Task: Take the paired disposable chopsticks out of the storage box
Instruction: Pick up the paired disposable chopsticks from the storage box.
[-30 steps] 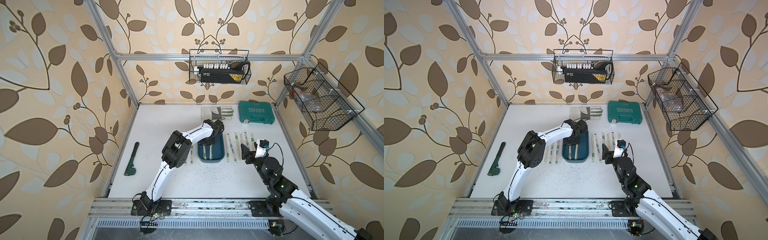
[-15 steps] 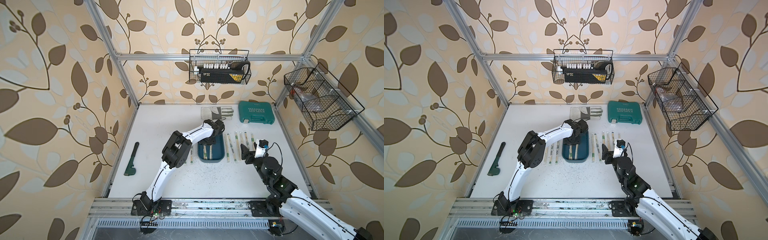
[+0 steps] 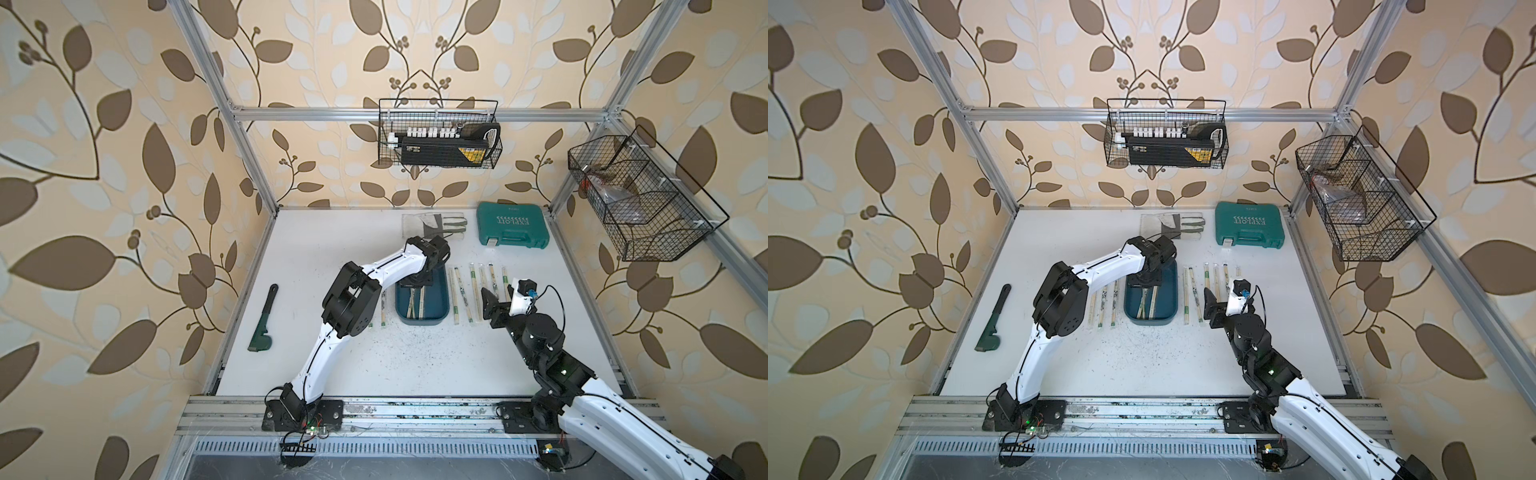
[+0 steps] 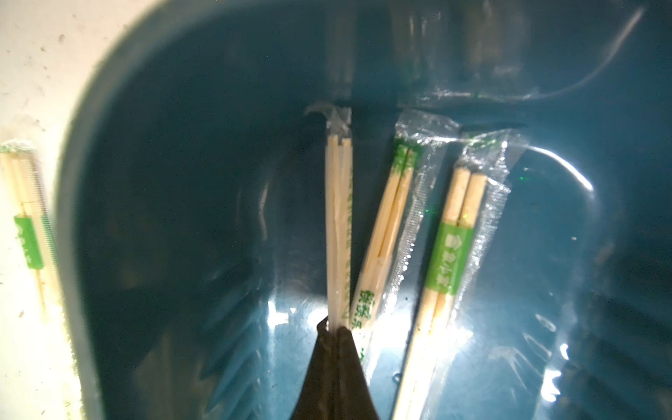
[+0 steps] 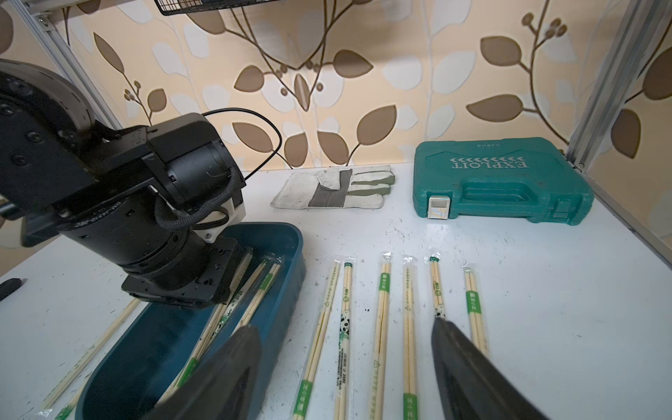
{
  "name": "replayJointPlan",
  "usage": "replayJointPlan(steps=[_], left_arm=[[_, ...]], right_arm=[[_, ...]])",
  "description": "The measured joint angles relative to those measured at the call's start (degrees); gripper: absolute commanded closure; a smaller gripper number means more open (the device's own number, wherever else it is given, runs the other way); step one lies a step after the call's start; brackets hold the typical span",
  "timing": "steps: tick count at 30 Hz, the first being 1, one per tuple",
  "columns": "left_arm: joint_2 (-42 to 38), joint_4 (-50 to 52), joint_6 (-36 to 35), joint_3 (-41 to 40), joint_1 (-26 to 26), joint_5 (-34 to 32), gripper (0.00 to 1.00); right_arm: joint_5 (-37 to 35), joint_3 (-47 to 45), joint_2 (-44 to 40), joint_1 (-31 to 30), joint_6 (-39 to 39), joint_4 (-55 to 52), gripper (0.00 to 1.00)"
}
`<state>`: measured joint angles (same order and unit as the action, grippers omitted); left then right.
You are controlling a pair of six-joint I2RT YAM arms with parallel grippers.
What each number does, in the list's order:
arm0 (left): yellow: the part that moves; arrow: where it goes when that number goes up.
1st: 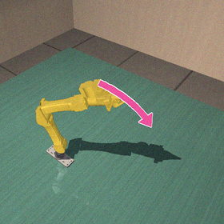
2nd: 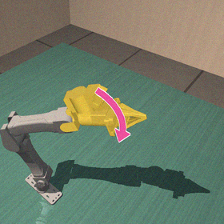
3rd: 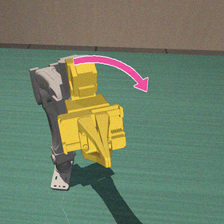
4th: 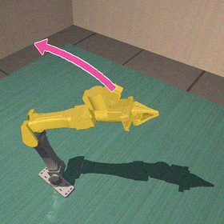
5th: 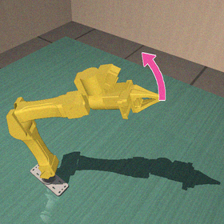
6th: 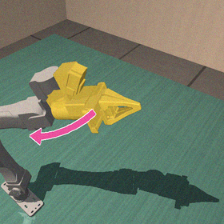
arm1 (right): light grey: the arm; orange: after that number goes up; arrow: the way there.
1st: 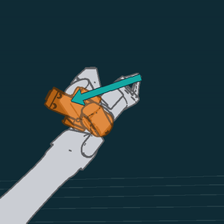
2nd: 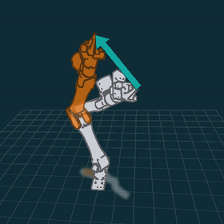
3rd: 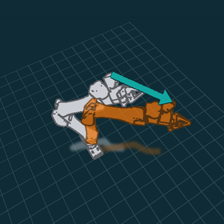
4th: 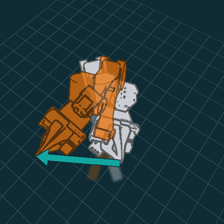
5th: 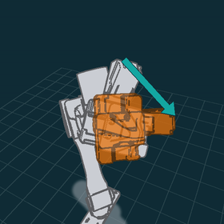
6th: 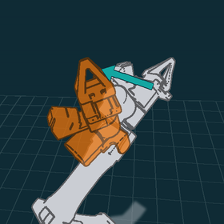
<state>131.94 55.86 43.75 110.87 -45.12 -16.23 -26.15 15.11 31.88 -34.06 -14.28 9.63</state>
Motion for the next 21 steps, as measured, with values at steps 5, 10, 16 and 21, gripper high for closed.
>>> replayJointPlan(steps=[5, 10, 16, 21], left_arm=[[-0.5, 0.0, -0.6, 0.0, 0.0, 0.3, 1.00], [-3.6, 0.2, -1.5, 0.0, 0.0, 0.9, 1.00], [-7.4, 0.4, -2.2, 0.3, 0.0, 1.5, 1.00], [-7.5, 0.7, -3.3, 0.7, 0.0, 1.7, 1.00]], right_arm=[[0.0, 0.0, 0.0, 0.0, 0.0, 0.0, 0.23], [0.0, 0.0, 0.0, 0.0, 0.0, 0.0, 0.23], [0.0, 0.0, 0.0, 0.0, 0.0, 0.0, 0.23], [0.0, 0.0, 0.0, 0.0, 0.0, 0.0, 0.23]])
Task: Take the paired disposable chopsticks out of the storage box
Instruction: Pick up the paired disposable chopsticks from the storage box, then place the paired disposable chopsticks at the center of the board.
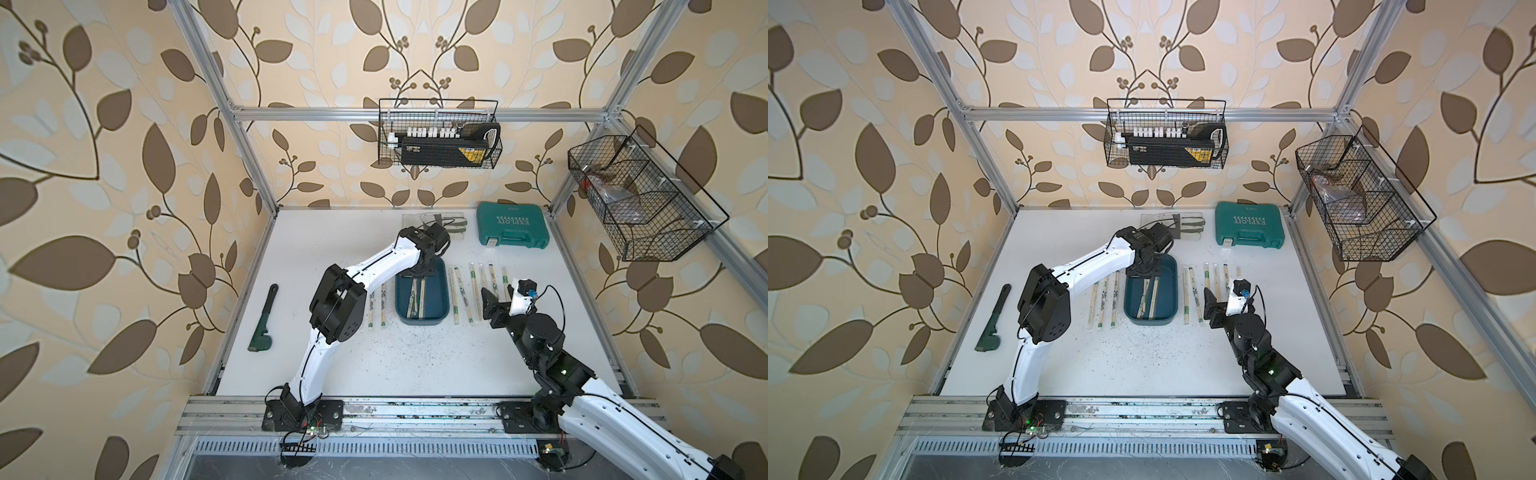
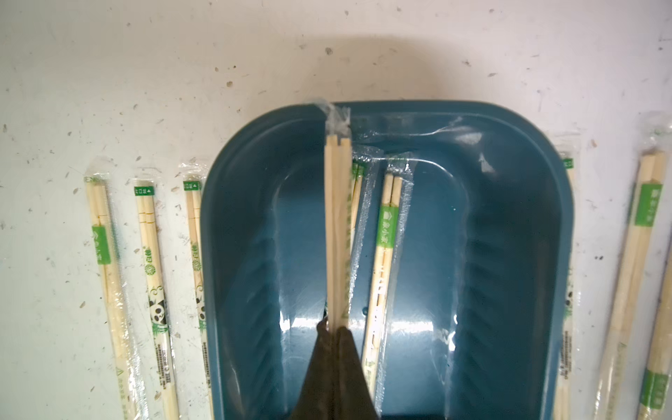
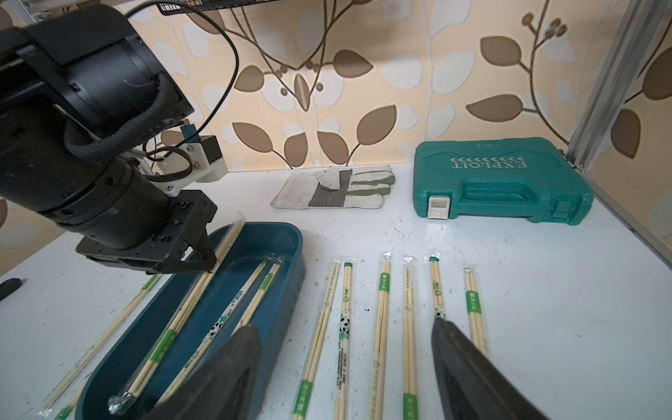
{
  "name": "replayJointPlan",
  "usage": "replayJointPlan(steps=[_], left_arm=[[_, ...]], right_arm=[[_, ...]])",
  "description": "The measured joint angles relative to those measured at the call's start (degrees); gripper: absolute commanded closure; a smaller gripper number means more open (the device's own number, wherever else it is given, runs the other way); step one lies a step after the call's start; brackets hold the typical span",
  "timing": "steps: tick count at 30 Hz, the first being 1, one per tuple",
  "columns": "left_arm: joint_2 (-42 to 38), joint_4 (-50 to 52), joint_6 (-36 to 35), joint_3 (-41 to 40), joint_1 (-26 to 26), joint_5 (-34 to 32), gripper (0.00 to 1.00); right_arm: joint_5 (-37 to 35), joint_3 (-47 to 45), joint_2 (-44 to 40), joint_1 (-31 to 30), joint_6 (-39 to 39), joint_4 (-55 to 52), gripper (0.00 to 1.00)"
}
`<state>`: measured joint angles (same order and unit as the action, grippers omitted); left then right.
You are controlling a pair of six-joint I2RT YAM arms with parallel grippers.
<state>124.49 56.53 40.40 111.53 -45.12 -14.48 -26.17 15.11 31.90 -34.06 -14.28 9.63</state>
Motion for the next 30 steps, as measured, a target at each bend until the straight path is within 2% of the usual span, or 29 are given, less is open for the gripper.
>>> replayJointPlan(steps=[7, 12, 22, 30], left_arm=[[-0.4, 2.1, -1.6, 2.4, 0.0, 0.0, 1.00], [-5.0, 3.0, -3.1, 1.3, 1.0, 0.8, 1.00], [-21.0, 2.8, -7.2, -11.2, 9.3, 2.9, 1.00], [-27.5, -1.8, -15.2, -28.7, 19.6, 4.1, 1.00]], right_arm=[[0.0, 0.0, 0.0, 0.0, 0.0, 0.0, 0.23], [0.0, 0.0, 0.0, 0.0, 0.0, 0.0, 0.23], [0.0, 0.0, 0.0, 0.0, 0.0, 0.0, 0.23], [0.0, 0.0, 0.0, 0.0, 0.0, 0.0, 0.23]])
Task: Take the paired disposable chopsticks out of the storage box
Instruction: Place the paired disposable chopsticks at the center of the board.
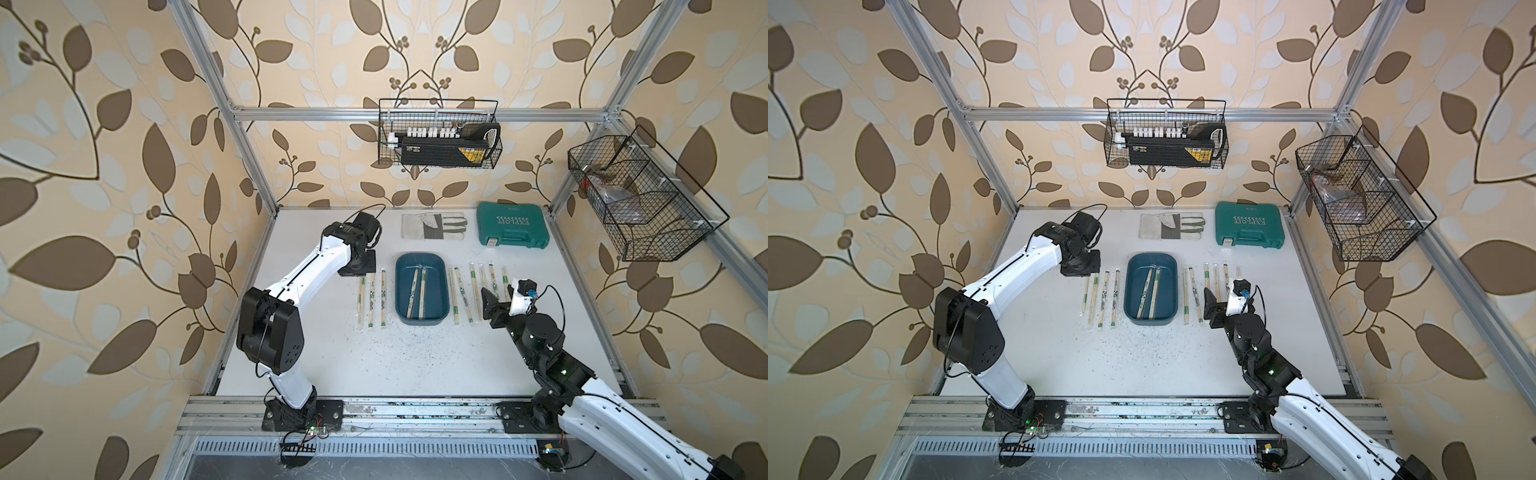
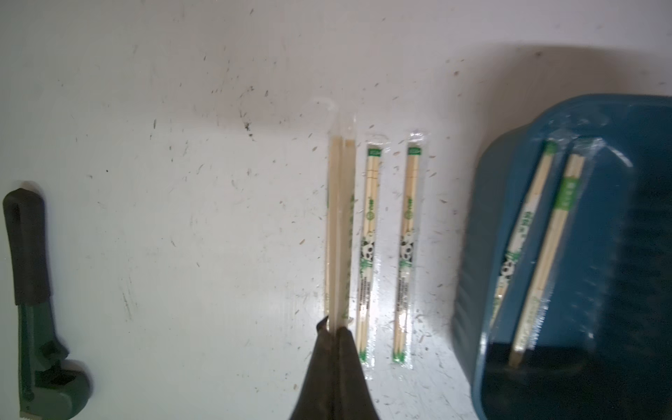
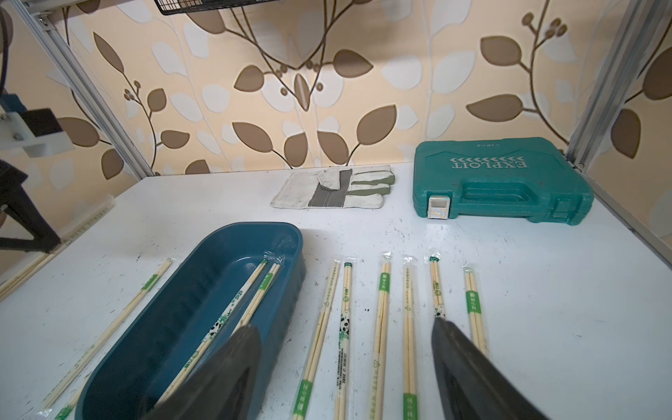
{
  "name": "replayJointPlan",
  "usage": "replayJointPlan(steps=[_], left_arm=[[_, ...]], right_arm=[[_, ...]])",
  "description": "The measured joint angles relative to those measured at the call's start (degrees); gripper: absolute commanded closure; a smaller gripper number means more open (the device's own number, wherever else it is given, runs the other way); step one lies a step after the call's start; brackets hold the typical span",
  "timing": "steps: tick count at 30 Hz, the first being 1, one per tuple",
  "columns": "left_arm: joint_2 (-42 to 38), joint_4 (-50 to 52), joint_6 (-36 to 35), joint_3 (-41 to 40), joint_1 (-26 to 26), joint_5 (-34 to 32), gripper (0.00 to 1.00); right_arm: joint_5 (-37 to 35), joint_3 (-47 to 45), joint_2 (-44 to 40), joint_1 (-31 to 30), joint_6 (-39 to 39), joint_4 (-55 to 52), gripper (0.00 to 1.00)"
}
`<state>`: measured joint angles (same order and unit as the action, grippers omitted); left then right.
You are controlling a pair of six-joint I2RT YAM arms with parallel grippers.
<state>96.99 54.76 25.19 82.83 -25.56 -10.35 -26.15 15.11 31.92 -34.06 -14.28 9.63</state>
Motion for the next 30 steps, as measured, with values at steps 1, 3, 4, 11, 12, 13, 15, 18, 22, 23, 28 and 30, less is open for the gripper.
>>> replayJointPlan(steps=[1, 3, 4, 11, 12, 13, 15, 18, 22, 23, 28, 30], left_arm=[[0.0, -1.1, -1.0, -1.8, 0.4, 0.0, 1.00], [0.0, -4.0, -2.9, -5.7, 0.6, 0.0, 1.00], [0.1, -5.1, -3.4, -7.1, 0.8, 0.0, 1.00], [2.3, -12.6, -5.7, -13.8, 2.7, -1.7, 1.00], [3.0, -13.2, -5.8, -14.0, 3.1, -1.9, 1.00], [3.4, -13.5, -5.8, -14.0, 3.5, -2.0, 1.00], [4.3, -14.4, -5.8, -14.0, 4.0, -2.1, 1.00], [5.4, -15.8, -5.7, -14.4, 4.4, -2.2, 1.00], [6.7, -17.1, -5.6, -14.7, 4.5, -2.0, 1.00], [7.1, -17.4, -5.6, -14.8, 4.5, -2.0, 1.00], [8.1, -18.3, -5.6, -14.8, 4.5, -1.9, 1.00], [8.2, -18.6, -5.5, -14.8, 4.5, -1.6, 1.00]], right_arm=[[0.0, 0.0, 0.0, 0.0, 0.0, 0.0, 0.23], [0.0, 0.0, 0.1, 0.0, 0.0, 0.0, 0.23], [0.0, 0.0, 0.1, 0.0, 0.0, 0.0, 0.23], [0.0, 0.0, 0.5, 0.0, 0.0, 0.0, 0.23], [0.0, 0.0, 0.5, 0.0, 0.0, 0.0, 0.23], [0.0, 0.0, 0.5, 0.0, 0.0, 0.0, 0.23], [0.0, 0.0, 0.5, 0.0, 0.0, 0.0, 0.23], [0.0, 0.0, 0.5, 0.0, 0.0, 0.0, 0.23], [0.0, 0.0, 0.5, 0.0, 0.0, 0.0, 0.23], [0.0, 0.0, 0.6, 0.0, 0.0, 0.0, 0.23], [0.0, 0.0, 0.9, 0.0, 0.0, 0.0, 0.23], [0.0, 0.0, 0.9, 0.0, 0.0, 0.0, 0.23]])
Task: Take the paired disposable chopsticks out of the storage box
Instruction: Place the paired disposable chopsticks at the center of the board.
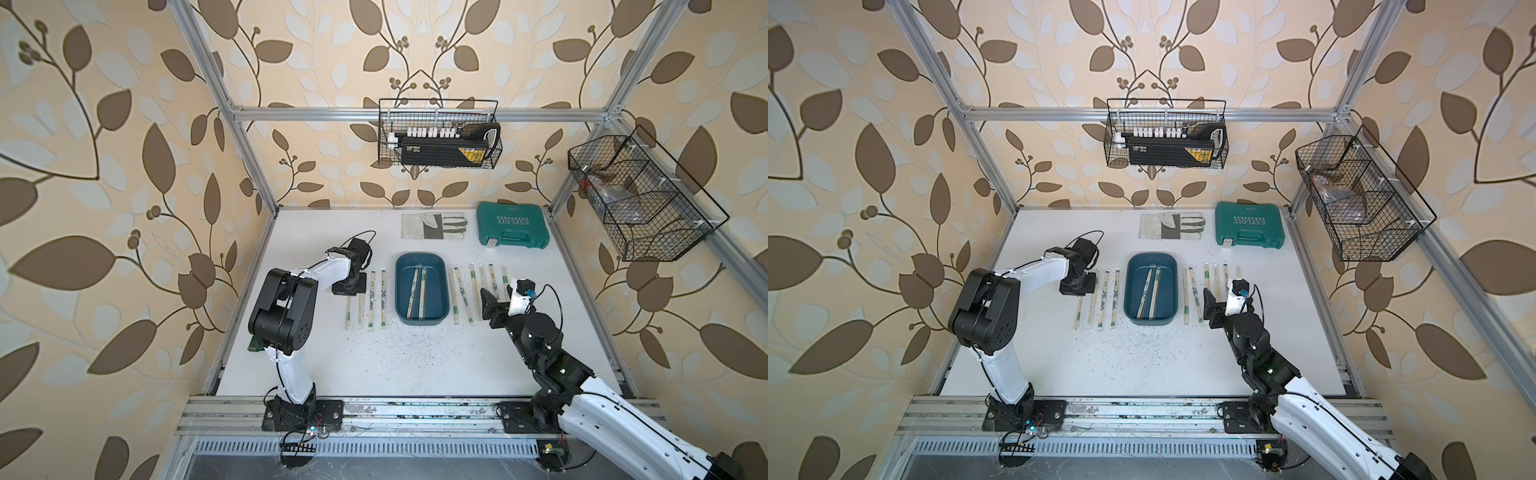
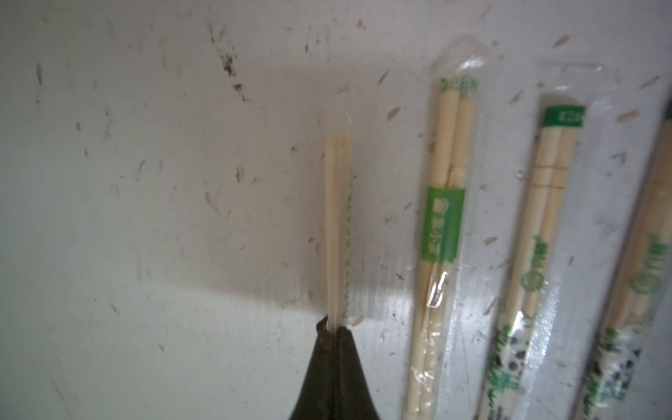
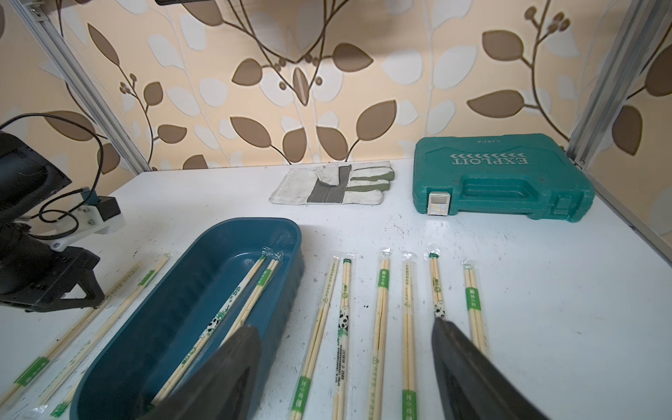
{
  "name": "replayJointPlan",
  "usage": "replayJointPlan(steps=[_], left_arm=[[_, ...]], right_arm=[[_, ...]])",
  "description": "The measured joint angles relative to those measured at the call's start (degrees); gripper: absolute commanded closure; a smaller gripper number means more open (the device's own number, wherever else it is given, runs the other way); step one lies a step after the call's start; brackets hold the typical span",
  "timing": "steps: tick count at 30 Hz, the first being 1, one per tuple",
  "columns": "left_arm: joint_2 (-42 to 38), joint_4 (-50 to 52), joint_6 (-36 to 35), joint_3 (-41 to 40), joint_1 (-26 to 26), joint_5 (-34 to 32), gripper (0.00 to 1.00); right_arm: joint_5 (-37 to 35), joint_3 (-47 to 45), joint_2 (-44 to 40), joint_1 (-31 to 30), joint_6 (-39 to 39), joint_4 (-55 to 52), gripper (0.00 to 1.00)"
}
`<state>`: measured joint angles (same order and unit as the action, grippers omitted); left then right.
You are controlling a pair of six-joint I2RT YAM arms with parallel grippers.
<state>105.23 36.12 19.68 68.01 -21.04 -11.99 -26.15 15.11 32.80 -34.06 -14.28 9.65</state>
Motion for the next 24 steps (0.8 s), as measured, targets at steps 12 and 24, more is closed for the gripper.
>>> replayJointPlan(steps=[12, 24], left_arm=[[1.1, -0.1, 1.8, 0.2, 0.0, -0.3, 0.67], [-5.7, 6.5, 3.9, 5.2, -3.3, -1.7, 0.56]], right_arm=[[0.0, 0.0, 0.0, 0.0, 0.0, 0.0, 0.23], [0.0, 0.0, 0.0, 0.0, 0.0, 0.0, 0.23]])
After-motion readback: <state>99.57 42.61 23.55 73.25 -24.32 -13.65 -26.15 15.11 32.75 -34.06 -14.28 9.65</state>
